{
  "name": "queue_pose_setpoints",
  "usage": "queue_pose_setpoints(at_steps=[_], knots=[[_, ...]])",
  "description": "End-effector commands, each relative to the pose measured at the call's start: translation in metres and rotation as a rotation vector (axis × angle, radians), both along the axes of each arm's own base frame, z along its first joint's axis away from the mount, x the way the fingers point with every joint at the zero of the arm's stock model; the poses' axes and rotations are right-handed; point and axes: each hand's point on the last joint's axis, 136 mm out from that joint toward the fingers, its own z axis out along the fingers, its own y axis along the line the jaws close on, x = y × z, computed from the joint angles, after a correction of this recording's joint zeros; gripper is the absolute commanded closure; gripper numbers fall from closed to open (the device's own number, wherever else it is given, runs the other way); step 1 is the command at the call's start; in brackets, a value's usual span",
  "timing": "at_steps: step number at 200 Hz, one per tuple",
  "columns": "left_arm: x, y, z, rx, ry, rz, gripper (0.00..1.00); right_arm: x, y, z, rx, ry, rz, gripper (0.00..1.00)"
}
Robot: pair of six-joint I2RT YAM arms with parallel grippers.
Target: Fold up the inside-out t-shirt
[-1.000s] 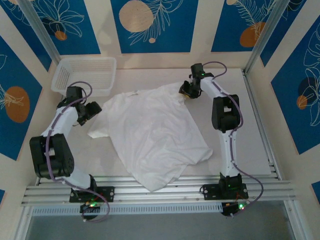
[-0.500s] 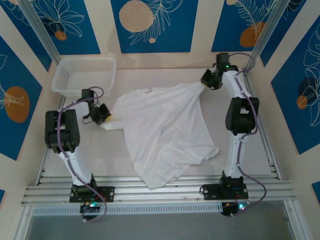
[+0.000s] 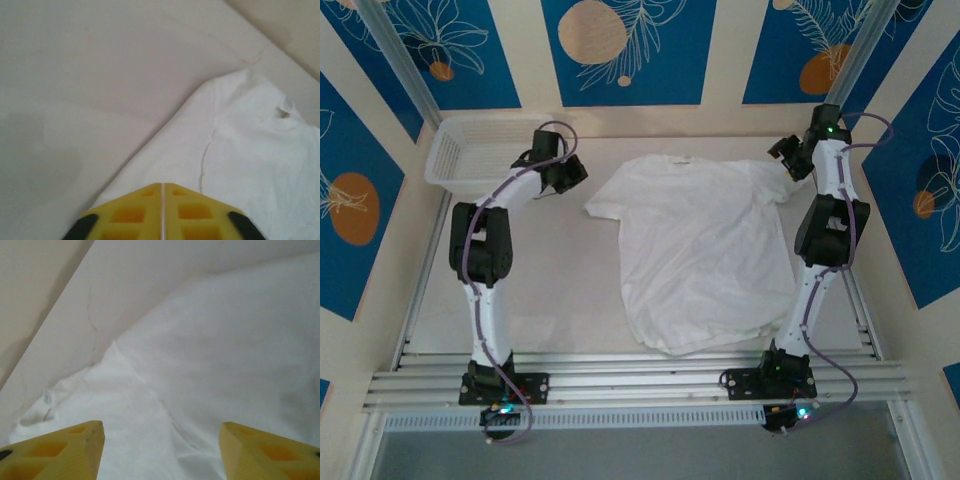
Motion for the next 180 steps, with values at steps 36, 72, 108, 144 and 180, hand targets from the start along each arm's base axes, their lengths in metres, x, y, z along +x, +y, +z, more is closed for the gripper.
queue_pose_setpoints(at_steps=[36,72,108,144,180], knots=[[-0.035,0.008,0.093,0.014,-0.185,-0.022,0.52,-0.107,0.061,0.064,0.189,-0.085,0.02,0.36],[-0.078,0.005,0.101,0.003,-0.195,-0.092,0.49,-0.208,0.087,0.029,0.234,0.091,-0.074,0.36],[-0.136,-0.024,0.13,-0.048,-0.286,-0.25,0.48,-0.304,0.118,0.001,0.246,0.26,-0.084,0.36],[-0.225,-0.069,0.176,0.0,-0.515,-0.501,0.4,-0.407,0.152,-0.035,0.216,0.524,-0.145,0.37],[-0.299,-0.104,0.186,0.061,-0.744,-0.708,0.3,-0.439,0.179,-0.076,0.251,0.636,-0.121,0.37]])
